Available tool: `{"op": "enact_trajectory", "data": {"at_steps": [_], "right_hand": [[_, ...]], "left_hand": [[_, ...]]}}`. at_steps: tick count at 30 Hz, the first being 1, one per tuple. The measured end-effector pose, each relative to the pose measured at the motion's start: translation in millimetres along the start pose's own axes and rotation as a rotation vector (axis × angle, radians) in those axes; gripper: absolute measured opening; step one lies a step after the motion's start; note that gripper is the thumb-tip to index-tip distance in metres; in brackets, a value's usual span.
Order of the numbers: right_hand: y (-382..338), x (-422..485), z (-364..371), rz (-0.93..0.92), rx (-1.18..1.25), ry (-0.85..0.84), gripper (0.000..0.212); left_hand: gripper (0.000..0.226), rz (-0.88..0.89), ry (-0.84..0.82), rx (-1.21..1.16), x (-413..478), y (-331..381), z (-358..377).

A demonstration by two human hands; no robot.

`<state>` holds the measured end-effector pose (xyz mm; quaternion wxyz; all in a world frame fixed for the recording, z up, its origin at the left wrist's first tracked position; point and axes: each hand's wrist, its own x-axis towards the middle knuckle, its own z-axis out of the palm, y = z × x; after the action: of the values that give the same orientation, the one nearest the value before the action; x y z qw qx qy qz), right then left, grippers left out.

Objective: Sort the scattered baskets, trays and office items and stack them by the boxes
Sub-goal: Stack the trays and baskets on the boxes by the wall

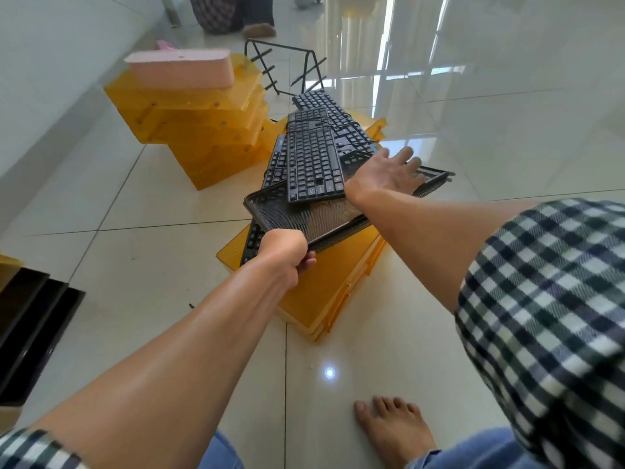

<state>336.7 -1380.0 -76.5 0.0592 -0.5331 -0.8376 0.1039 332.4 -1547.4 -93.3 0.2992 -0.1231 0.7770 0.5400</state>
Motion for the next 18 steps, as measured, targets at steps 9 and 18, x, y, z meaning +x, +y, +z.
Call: {"op": "enact_trajectory", "data": {"at_steps": [9, 18], "right_hand": [[42.6, -7.7, -29.0, 0.169, 0.135, -0.179, 0.07], [232.0, -195.5, 187.2, -0.198, 0.224, -0.77, 0.045]], "left_hand": [[0.027, -0.059, -0.136, 0.084, -40.1, 12.1, -11.7], [0.029, -0.091, -0.129, 0.097, -58.3, 3.2, -47.1]]}}
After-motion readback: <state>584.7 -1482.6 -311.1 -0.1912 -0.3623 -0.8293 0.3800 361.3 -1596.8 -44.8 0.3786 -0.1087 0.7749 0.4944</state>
